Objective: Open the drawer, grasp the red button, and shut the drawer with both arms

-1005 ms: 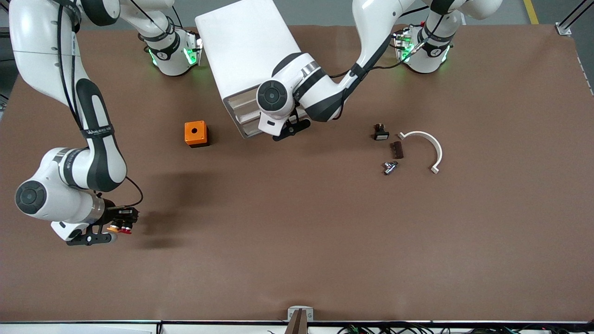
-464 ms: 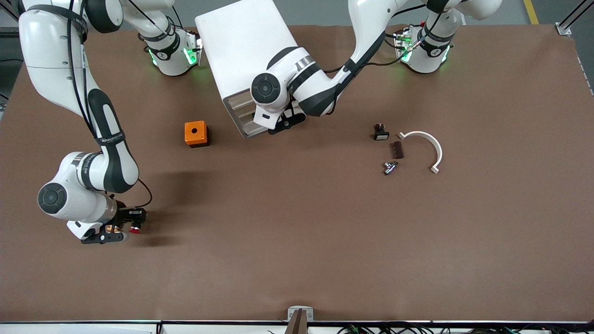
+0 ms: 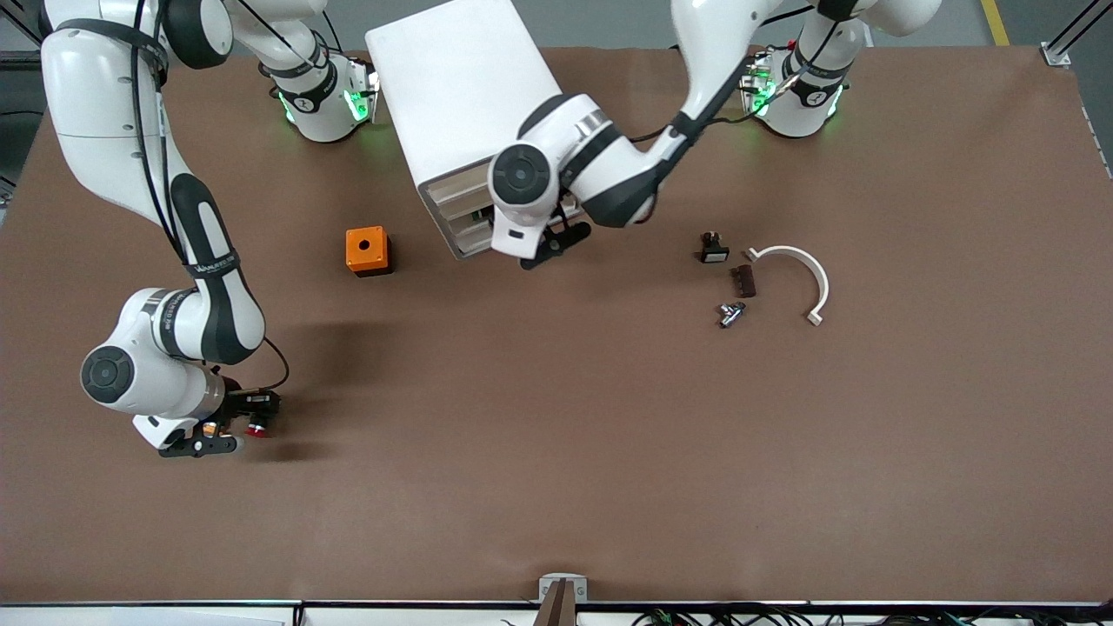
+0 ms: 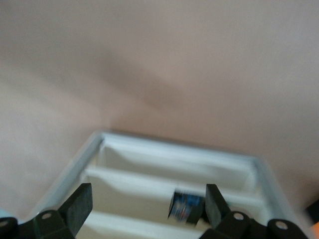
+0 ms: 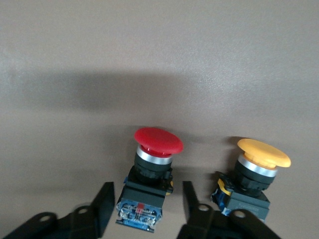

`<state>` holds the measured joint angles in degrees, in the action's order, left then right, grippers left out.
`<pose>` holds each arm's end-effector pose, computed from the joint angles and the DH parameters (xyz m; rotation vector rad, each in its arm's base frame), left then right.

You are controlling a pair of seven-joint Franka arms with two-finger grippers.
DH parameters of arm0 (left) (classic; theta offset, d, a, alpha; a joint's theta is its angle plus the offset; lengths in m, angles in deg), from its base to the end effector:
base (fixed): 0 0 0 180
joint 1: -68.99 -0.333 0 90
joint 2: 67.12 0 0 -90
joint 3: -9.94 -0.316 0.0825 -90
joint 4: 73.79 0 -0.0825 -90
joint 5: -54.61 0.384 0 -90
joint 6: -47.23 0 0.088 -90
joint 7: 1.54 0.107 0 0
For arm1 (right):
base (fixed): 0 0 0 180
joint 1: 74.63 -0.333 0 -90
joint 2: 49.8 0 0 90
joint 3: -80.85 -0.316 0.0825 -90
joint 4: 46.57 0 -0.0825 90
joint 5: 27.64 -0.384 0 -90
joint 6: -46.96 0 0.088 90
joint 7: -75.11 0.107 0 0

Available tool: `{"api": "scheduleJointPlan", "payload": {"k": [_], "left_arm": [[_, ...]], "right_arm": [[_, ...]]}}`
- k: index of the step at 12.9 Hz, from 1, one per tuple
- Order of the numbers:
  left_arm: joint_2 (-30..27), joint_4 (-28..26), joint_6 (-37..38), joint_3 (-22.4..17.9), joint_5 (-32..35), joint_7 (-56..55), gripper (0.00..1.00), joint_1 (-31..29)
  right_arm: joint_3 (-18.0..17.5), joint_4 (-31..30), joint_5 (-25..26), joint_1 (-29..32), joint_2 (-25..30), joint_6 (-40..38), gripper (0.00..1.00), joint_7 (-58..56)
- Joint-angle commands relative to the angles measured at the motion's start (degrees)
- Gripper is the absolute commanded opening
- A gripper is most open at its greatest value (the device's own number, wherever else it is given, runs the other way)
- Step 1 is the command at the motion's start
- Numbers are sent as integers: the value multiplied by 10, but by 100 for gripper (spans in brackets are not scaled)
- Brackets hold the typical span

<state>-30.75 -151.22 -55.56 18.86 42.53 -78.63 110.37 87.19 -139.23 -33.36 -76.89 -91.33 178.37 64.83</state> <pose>0.4539 -0.5399 0.3446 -2.9435 -0.8390 0.5355 0.6863 -0.0376 0.1976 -3.1343 -0.1043 0.0669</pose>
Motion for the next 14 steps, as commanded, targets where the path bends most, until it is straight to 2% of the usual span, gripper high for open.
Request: {"api": "scheduleJointPlan", "payload": {"k": [1,3,5,9,11,14], "left_arm": [[-40,-4,5,0,51,28,100,-59],[-74,-5,10,1,100,44,100,-97],[-119,-5,43,0,114,84,100,-144],[-194,-5,125,0,170,234,100,-221],[-224,-5,171,0,198,334,100,-262],[-266,-5,211,0,213,451,100,-320]], "right_arm": [[-8,5,-3,24,23,-15,100,1],[-8,5,-3,31,61,-62,100,4],[-8,-1,-3,37,103,-93,100,3],[-6,0,-3,45,187,-164,100,17],[-6,-36,-3,45,256,-179,100,88],[-7,-86,-2,43,344,-189,100,95]]}}
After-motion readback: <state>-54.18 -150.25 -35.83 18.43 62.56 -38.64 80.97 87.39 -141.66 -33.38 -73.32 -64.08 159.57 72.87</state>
